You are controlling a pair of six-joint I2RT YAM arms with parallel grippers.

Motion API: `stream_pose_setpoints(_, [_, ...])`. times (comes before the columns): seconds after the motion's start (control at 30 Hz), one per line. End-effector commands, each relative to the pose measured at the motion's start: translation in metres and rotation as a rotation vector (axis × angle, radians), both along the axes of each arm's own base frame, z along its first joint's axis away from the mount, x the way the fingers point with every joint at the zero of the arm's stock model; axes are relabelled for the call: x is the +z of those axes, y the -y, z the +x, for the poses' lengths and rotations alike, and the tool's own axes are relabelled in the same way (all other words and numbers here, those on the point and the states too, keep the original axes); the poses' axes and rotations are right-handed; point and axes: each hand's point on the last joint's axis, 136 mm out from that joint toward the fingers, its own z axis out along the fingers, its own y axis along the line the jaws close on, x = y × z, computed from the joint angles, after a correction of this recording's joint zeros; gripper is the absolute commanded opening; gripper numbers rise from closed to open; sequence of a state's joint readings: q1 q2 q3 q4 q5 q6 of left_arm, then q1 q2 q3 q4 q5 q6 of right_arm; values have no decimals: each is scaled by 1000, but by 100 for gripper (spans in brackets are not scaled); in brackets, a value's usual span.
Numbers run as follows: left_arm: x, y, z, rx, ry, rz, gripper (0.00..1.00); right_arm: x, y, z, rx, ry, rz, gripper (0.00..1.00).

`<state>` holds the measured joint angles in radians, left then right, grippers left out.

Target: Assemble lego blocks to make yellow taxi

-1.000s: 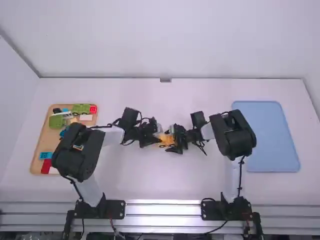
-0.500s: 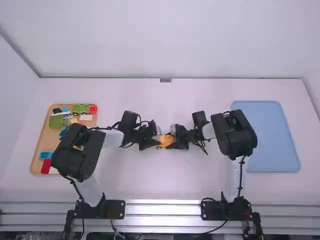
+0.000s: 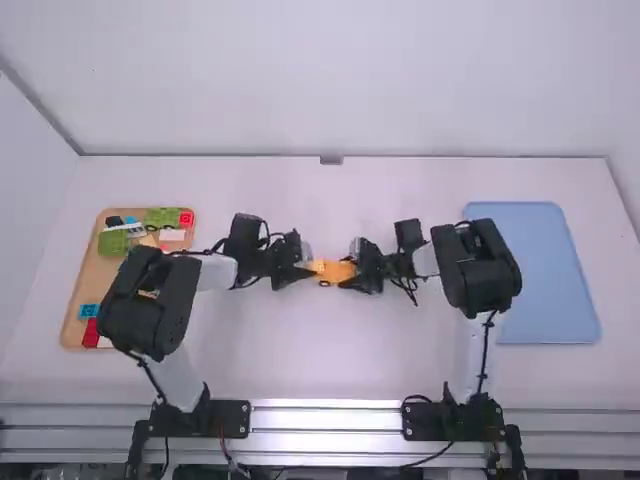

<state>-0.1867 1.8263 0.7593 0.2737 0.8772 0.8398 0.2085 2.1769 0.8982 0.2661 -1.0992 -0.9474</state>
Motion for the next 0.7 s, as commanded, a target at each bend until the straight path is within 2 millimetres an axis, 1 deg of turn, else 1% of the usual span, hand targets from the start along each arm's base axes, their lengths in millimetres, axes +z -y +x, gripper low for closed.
stream_pose_setpoints(0.0, [7,9,3,-58,18,-33,2,-7,0,-3,-7,-38,-12,34])
stream_pose_setpoints(0.03, [4,13,-2,-90,27,-18,2,-7,-1,-4,-4,-41,-14,34])
stream_pose_setpoints(0.17, [2,18,-6,-114,41,-8,2,-10,-3,-10,27,-16,-28,35])
stream_pose_setpoints(0.33, [1,14,-6,-106,32,-7,2,-13,-1,-13,28,-30,-38,35])
stream_pose_setpoints(0.47, [-7,18,-18,-151,15,7,2,-14,0,-19,63,-4,-43,35])
stream_pose_setpoints(0.67, [-12,17,-21,-159,3,19,2,-15,1,-19,60,-11,-43,36])
